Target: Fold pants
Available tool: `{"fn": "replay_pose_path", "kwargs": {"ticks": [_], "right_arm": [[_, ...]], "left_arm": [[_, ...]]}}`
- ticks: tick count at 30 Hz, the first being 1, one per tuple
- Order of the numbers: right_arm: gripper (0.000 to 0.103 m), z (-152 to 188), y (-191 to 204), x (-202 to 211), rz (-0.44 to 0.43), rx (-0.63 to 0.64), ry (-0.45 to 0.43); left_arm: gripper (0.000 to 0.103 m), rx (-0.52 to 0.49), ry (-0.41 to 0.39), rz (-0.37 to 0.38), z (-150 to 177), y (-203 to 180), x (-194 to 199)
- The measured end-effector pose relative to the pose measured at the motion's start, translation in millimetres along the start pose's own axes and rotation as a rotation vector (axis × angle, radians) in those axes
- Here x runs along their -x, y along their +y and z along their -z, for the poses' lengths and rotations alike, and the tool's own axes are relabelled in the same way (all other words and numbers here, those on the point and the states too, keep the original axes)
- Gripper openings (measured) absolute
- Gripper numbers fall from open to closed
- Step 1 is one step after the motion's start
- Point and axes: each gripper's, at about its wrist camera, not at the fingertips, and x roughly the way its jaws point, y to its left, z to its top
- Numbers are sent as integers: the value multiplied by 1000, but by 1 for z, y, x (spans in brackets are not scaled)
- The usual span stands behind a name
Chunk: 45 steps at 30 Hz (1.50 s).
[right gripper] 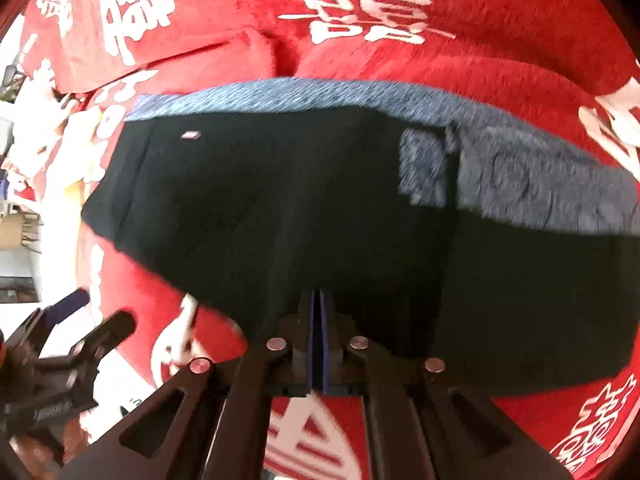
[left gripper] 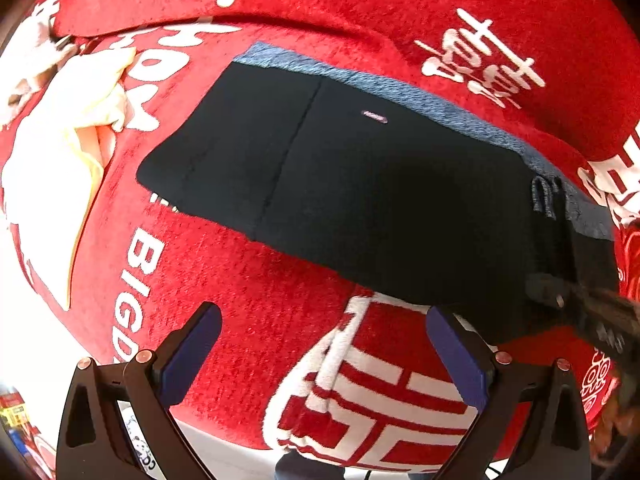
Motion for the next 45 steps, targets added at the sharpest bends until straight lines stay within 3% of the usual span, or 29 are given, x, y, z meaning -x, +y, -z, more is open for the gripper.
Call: {"fn": "replay_pose_path", "kwargs": {"ticks": [3,4,7,11,24,32,40,43,45], "right_arm": [[53,10,3,10,16,26,-8],[56,13,3,14,18,27,-19],[56,11,-2,9,45,25,-12],[56,13,-8,-8,21,-4,26],[73,16,2,-17,19,7,31],[77,15,8,-21,35,16,36],[78,14,9,-22,37,25,39],[78,14,8,-22,30,25,31],[78,15,8,-22,26,25,28]], "left_arm": [[103,24,-2,3,0,6,-1],[103,28,-4,3,-1,7,-1],[103,26,-4,6,-1,7,-1],[103,17,-8,5,-2,7,1],[103,34,2,9,-3,21,-7],[103,45,9,14,-7,26,-12],[103,180,-41,175,-23,69,-20],[103,243,-66,265,-26,87,-28],[103,295,-75,371,-27,98,-36]]}}
